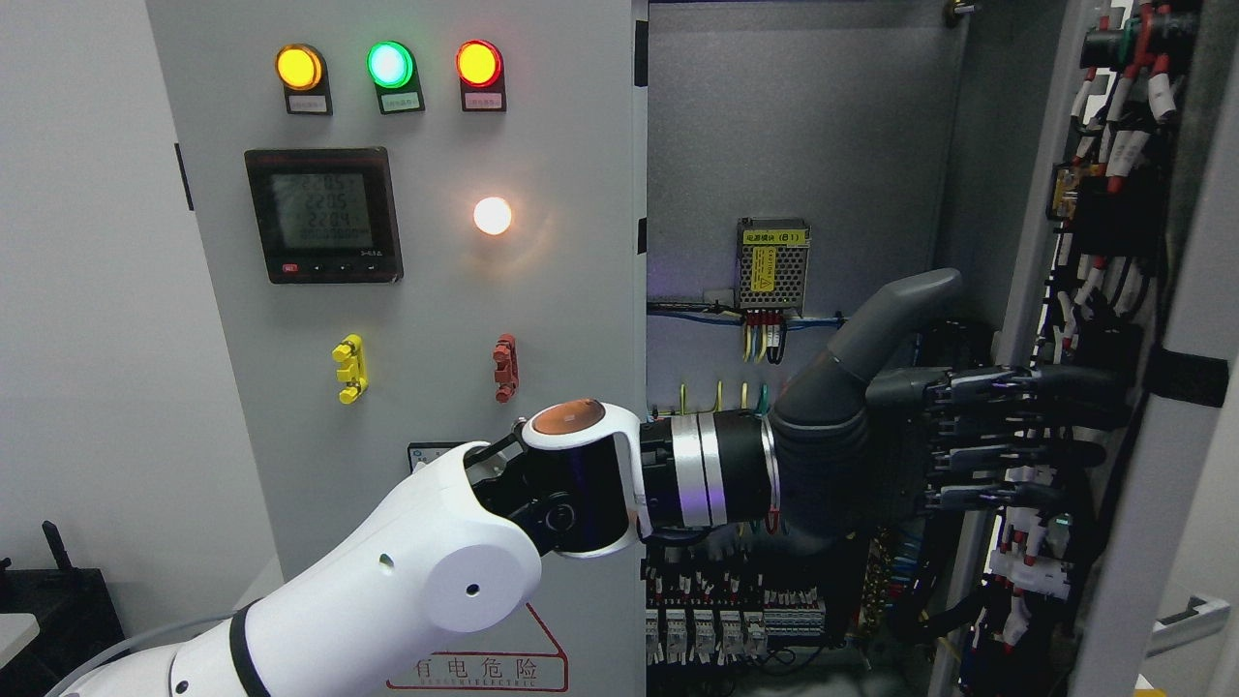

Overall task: Open door with both hands
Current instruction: 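Hook the left hand fingers behind the ajar door's inner edge, then pull the door outward with the left hand, swinging it wide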

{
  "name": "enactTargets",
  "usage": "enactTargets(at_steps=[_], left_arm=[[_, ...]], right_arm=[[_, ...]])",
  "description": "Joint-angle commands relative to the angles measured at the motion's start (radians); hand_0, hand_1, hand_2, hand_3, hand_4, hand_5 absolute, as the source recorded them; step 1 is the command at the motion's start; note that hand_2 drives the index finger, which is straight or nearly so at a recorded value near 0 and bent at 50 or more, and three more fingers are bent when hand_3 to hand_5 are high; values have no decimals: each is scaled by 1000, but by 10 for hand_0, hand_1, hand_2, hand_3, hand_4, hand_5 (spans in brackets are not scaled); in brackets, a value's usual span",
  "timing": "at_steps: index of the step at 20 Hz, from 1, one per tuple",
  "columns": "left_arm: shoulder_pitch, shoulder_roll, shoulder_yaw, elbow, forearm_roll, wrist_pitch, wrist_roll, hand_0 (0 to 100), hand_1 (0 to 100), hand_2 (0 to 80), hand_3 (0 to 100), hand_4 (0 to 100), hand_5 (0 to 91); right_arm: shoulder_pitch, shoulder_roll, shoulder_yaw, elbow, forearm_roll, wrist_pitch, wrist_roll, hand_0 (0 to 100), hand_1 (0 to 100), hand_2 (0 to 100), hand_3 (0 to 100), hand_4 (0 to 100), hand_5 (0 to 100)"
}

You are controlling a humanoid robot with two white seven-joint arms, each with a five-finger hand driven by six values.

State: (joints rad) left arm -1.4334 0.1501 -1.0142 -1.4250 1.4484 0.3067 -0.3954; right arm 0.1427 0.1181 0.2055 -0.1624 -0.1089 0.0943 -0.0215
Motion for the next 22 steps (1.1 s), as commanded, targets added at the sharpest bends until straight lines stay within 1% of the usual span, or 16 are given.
enactTargets(at_steps=[1,11,16,17,19,22], left_arm=[[-1,-102,0,11,-20,-1,30,0,0,0,0,42,0],[-13,-161,-3,11,-22,-8,32,0,0,0,0,42,0],[-13,-165,-4,11,-22,-11,36,0,0,0,0,42,0],[-13,-167,-4,11,-22,-11,44,0,0,0,0,42,0],[-13,-173,-7,11,-22,-12,79,0,0,0,0,42,0],[-13,-182,-10,9,-22,-14,115,0,0,0,0,42,0]], right_arm=[[0,0,0,0,0,1,0,0,0,0,0,0,0],[0,0,0,0,0,1,0,0,0,0,0,0,0],[0,0,0,1,0,1,0,0,0,0,0,0,0],[0,0,0,0,0,1,0,0,0,0,0,0,0],[0,0,0,0,0,1,0,0,0,0,0,0,0],[0,0,0,0,0,1,0,0,0,0,0,0,0]])
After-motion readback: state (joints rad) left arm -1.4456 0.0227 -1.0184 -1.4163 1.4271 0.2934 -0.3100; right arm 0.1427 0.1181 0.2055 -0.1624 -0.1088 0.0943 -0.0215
